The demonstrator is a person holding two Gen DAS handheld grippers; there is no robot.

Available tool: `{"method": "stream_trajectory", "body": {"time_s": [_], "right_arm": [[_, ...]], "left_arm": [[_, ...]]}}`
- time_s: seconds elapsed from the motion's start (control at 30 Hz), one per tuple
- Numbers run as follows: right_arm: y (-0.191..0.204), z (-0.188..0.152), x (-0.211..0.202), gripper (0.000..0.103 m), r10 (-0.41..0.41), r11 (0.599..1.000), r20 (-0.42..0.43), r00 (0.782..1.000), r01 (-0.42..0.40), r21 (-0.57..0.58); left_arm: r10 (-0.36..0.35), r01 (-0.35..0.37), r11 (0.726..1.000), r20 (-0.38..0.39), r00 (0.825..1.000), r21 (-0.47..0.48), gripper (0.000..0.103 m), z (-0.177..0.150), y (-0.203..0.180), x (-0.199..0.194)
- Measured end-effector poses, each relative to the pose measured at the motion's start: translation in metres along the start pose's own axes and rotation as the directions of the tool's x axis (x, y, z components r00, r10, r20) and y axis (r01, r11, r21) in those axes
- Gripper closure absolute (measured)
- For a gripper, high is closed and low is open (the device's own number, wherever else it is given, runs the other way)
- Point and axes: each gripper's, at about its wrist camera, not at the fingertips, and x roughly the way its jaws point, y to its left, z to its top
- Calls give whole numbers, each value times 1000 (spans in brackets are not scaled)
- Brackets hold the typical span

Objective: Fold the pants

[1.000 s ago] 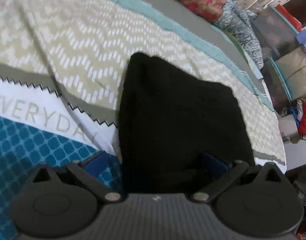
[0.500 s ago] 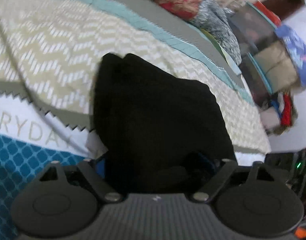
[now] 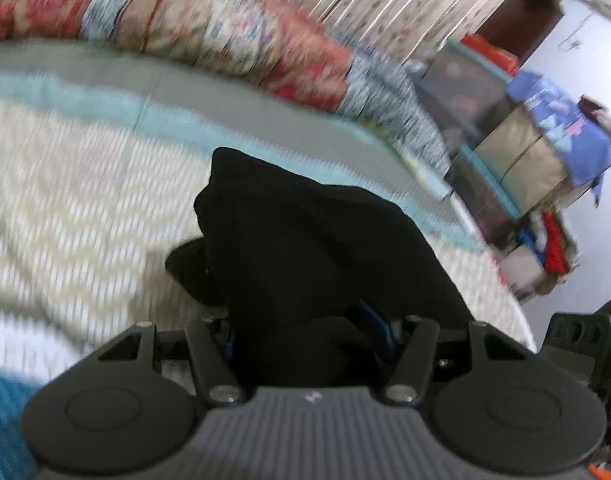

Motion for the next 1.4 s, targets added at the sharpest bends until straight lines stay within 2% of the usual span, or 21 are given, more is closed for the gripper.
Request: {"method": "stream_trajectory", "body": {"time_s": [0.1,0.2,0.3,0.4,0.47,0.53,0.63,0.67,0.7,0.73,0.77,0.8,0.87,0.93,1.03,1.1,1.27,1.4], "right_arm": [[3,31,-1,47,14,998,76,997,-9,-62],[2,69,4,47,23,991,161,987,-1,-137],[-5,109,16,47,34,974,260,965,27,-225],[-25,143,40,47,41,962,324,945,51,-269],[-45,158,63,47,19,956,339,941,82,-282],[-68,167,87,47,-20,956,325,945,113,-270],[-113,170,133,47,-110,960,253,961,168,-222],[-132,168,152,47,-154,960,209,966,196,-198],[-144,166,167,47,-193,958,166,967,223,-180],[-159,162,185,43,-251,951,101,963,265,-160],[-172,157,202,33,-325,934,33,945,327,-142],[-181,151,206,23,-344,931,38,938,346,-119],[-182,150,199,19,-324,940,60,944,328,-90],[-175,151,190,18,-335,935,63,940,340,-99],[-156,144,164,18,-395,908,89,914,403,-113],[-145,134,140,18,-406,903,114,907,417,-99],[-112,84,80,14,-408,909,115,906,415,-40],[-81,44,49,11,-418,906,85,904,422,-28]], "left_arm": [[-15,11,998,66,998,60,47,38,-16,5],[-10,-14,989,159,987,150,47,80,-31,17],[-23,-23,982,242,970,186,44,121,-35,37],[-7,-49,980,283,959,191,41,156,-25,73],[23,-72,983,273,962,170,41,171,-10,106],[75,-110,984,233,970,139,40,180,7,148],[194,-210,971,136,971,113,41,172,35,215],[263,-270,957,76,962,104,43,167,45,241],[330,-330,939,20,944,97,42,160,52,261],[387,-386,917,7,922,105,34,154,56,273],[402,-405,910,47,914,89,27,148,57,273],[402,-407,911,69,913,67,30,145,55,268],[401,-405,912,67,914,61,30,145,49,257],[391,-399,915,101,915,68,30,137,37,237],[399,-416,903,152,904,106,28,122,16,203],[411,-434,891,172,895,134,22,104,4,178],[448,-470,868,156,880,157,11,57,-17,123],[510,-525,831,125,851,185,1,17,-32,84]]}}
